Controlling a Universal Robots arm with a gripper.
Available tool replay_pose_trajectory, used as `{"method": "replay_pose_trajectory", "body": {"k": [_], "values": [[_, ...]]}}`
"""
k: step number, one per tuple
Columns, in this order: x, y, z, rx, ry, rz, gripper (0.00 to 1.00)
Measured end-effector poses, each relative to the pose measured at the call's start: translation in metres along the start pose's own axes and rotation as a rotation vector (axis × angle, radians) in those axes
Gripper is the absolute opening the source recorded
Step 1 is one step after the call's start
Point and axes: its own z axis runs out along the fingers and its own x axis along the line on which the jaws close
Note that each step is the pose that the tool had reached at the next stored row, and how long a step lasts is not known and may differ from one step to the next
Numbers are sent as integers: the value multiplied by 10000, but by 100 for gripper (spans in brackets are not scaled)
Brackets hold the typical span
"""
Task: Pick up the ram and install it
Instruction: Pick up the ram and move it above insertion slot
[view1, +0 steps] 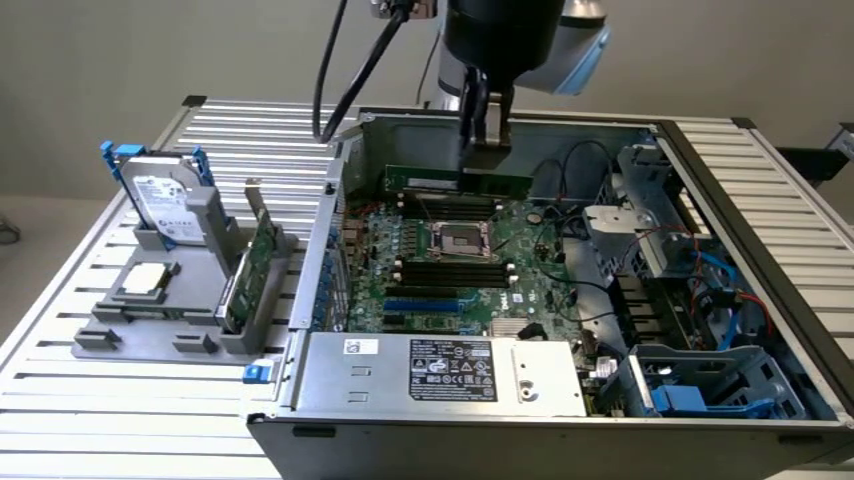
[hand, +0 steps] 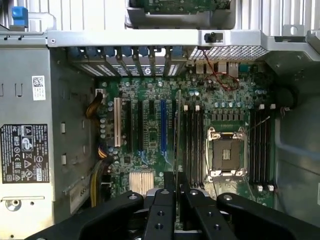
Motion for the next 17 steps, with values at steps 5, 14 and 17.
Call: {"method": "replay_pose_trajectory", "body": {"k": [5, 14, 17], "values": [[-122, -38, 92, 0, 1, -3, 14], [-316, -47, 250, 92, 16, -188, 14], [-366, -48, 295, 178, 31, -306, 14]]}}
